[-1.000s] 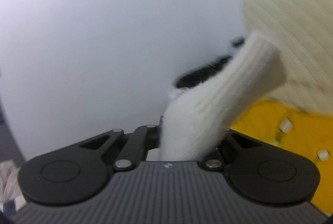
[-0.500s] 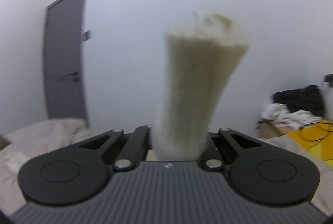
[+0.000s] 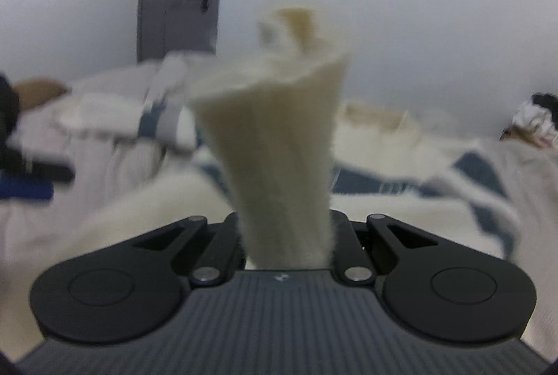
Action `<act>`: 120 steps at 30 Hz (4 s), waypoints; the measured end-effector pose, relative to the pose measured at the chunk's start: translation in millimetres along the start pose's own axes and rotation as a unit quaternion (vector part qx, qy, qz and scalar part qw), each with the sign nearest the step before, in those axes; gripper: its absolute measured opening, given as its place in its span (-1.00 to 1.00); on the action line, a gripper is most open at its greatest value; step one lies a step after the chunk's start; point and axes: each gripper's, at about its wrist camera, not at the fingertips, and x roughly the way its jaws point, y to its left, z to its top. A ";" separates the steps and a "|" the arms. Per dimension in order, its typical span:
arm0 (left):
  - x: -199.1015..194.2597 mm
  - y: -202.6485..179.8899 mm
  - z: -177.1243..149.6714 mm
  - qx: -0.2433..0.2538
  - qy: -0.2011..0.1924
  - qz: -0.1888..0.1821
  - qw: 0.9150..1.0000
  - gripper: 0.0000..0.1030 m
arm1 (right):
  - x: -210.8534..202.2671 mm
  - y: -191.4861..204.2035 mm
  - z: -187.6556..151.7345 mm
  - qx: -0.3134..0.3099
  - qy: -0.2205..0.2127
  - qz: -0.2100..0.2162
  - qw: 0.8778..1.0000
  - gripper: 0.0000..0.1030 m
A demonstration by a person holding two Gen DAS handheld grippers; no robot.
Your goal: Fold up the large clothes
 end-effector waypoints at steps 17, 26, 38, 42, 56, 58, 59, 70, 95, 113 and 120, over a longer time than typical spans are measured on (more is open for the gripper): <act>-13.1 -4.6 4.2 0.018 -0.032 -0.040 0.999 0.19 | -35.7 7.7 2.0 -0.039 0.057 0.115 0.991 0.07; -10.5 -46.0 -25.2 0.105 0.004 -0.096 0.990 -0.06 | -63.6 -14.3 5.5 -0.001 0.065 0.097 0.993 0.07; 27.9 -70.5 -66.4 0.193 0.090 -0.043 0.976 -0.40 | -24.8 -60.3 -11.9 0.150 0.101 0.024 0.983 0.05; 39.4 -68.5 -73.3 0.200 0.108 -0.024 0.974 -0.43 | -11.4 -62.4 -26.2 0.153 0.115 0.013 0.982 -0.06; 9.7 -53.2 -43.4 0.123 0.037 -0.013 0.992 -0.13 | 2.4 -64.7 -36.6 0.167 0.138 0.024 0.976 -0.05; 8.7 -44.6 -28.0 0.102 0.021 0.004 0.995 -0.09 | 0.2 -64.2 -35.2 0.168 0.140 0.027 0.975 -0.05; 11.4 -37.9 -16.9 0.083 0.018 0.016 0.996 -0.09 | -1.1 -63.6 -34.6 0.167 0.139 0.028 0.976 -0.05; 76.1 71.1 102.1 -0.028 -0.033 0.164 0.985 -0.07 | 2.5 -70.2 -31.8 0.181 0.131 0.039 0.974 -0.04; 160.6 249.6 197.2 -0.284 -0.183 0.181 0.923 -0.39 | 44.3 -64.8 -26.6 0.166 0.111 0.019 0.980 -0.04; 89.4 59.2 293.3 0.008 -0.193 0.200 0.961 -0.81 | 30.4 -79.3 -17.9 0.181 0.084 0.014 0.980 -0.07; 73.6 -76.6 273.1 0.137 -0.186 0.174 0.957 -0.81 | -2.3 -95.6 -15.4 0.203 0.060 0.022 0.977 -0.07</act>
